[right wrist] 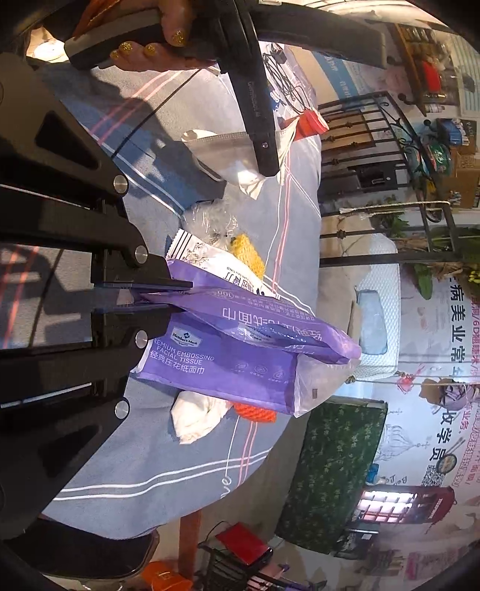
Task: Collect trash
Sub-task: 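Grasp the purple bag with the right gripper while the left holds the mask, then carry the purple bag into the bin and open the right gripper while left carries mask, then open the left gripper over the black bin to drop the mask, then move both tools back over the bed toward the remaining trash, then grasp the clear plastic bag with the left gripper, then grasp the white printed paper bag with the right gripper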
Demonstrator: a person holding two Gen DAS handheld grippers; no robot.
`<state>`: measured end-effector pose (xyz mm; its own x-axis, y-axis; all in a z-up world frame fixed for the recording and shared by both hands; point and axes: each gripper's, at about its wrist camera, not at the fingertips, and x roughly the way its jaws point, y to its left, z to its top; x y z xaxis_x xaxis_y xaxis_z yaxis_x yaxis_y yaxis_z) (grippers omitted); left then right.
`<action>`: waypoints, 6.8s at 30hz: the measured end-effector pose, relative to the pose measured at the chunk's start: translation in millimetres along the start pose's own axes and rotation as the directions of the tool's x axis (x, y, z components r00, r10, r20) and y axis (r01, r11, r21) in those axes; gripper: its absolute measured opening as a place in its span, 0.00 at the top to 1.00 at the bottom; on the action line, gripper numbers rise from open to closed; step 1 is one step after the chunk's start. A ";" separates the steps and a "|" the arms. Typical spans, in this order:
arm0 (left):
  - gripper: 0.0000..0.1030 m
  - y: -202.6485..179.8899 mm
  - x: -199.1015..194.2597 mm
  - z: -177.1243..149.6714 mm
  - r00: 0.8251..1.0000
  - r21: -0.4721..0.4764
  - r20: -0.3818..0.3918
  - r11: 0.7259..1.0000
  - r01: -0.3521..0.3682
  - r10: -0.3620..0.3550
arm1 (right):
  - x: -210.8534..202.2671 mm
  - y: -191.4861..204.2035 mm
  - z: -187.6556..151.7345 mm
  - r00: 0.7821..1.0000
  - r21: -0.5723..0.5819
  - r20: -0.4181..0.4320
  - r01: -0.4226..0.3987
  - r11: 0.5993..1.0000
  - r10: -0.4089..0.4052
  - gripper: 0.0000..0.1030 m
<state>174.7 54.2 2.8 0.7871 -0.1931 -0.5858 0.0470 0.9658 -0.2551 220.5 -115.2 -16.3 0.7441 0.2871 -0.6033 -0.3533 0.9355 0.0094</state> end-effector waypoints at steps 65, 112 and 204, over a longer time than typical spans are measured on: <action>0.92 -294.2 40.3 -81.0 0.837 0.442 -0.285 0.710 0.548 -0.468 | -115.5 -255.9 -158.7 0.834 0.549 -0.169 0.523 0.652 -0.526 0.26; 0.26 -409.9 93.6 -129.3 0.756 0.429 -0.480 0.632 0.645 -0.446 | -189.1 -285.6 -211.6 0.742 0.656 -0.240 0.599 0.459 -0.626 0.17; 0.68 81.2 22.4 -3.6 0.996 -0.146 -0.080 0.989 0.027 -0.039 | 133.6 22.3 42.1 0.955 0.054 -0.285 0.106 0.993 -0.086 0.77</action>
<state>194.0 127.7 -33.9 0.7331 -0.2434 -0.6351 -0.0223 0.9247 -0.3802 335.9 -47.3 -63.1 0.5791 0.1346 -0.8041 -0.2418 0.9703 -0.0117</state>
